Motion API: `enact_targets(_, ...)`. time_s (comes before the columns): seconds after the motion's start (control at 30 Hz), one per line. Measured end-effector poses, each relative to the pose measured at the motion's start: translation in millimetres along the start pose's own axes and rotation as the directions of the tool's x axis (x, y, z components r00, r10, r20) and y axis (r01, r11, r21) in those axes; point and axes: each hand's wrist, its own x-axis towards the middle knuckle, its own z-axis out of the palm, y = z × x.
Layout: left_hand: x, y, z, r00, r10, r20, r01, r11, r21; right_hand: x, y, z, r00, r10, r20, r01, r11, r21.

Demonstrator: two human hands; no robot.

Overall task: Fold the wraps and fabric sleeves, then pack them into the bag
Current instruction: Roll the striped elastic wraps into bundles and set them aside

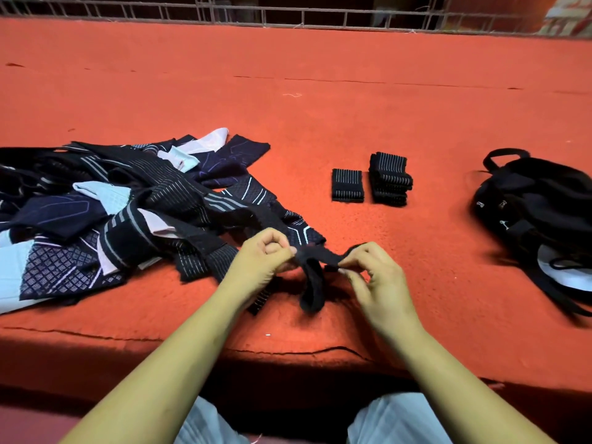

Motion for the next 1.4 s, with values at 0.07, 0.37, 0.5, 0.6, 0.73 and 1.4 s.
enact_targets(0.07,6,0,-8,0.987,0.063,-0.146,-0.064,0.998,-0.001,-13,8,4,0.995,0.093,-0.030,-0.094,0.995,-0.034)
enact_targets(0.37,11,40,-14,0.988,0.152,0.023,-0.150,0.984,-0.093,31,-8,-44,0.956,0.246,0.160,-0.243,0.969,-0.040)
enact_targets(0.5,12,60,-4,0.959,0.133,0.250,-0.091,0.981,-0.170,71,-43,-60,0.933,0.204,0.295,-0.250,0.960,0.125)
enact_targets(0.6,15,66,2,0.959,0.146,0.243,-0.089,0.969,-0.231,84,-60,-58,0.886,0.179,0.427,-0.343,0.874,0.346)
enact_targets(0.73,18,54,4,0.963,0.113,0.245,-0.032,0.949,-0.315,97,-58,-48,0.880,0.266,0.395,-0.454,0.715,0.531)
enact_targets(1.4,-5,6,27,0.836,-0.233,0.497,0.379,0.900,-0.215,119,10,-34,0.788,0.613,0.062,-0.378,0.401,0.834)
